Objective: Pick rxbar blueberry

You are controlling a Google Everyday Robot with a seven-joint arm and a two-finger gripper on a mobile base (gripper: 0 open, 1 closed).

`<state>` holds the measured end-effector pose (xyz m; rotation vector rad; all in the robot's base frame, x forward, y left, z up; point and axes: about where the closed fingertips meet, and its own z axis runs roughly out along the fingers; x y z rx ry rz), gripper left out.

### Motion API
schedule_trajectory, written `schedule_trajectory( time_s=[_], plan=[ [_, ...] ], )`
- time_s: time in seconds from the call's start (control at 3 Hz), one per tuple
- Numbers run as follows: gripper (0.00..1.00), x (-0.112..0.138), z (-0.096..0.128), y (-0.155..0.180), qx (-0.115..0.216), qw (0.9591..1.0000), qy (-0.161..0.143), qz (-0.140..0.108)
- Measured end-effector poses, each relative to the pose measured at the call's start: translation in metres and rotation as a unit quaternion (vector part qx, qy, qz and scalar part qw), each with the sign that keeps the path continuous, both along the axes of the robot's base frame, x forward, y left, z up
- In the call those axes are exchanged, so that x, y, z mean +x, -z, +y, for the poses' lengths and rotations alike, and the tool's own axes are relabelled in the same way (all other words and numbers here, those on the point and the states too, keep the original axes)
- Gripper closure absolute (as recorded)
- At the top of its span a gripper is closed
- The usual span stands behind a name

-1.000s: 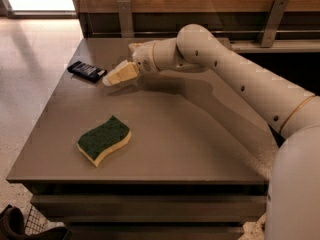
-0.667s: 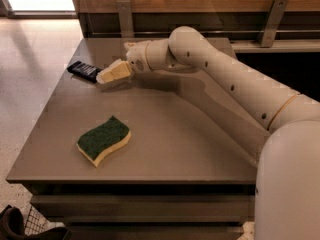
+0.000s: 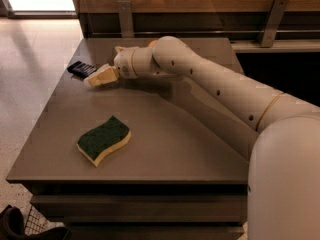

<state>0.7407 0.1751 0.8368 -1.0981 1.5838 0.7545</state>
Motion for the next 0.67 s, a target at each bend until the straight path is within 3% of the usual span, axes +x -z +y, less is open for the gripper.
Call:
schedule_trajectory(
  time_s=[0.33,0.67],
  plan=[
    [0.0,0.002,0.018,0.013,-0.005,1.0,-0.002,0.007],
    [0.22,0.002,0.037,0.023,-0.013,0.9998,-0.008,0.013]
  ],
)
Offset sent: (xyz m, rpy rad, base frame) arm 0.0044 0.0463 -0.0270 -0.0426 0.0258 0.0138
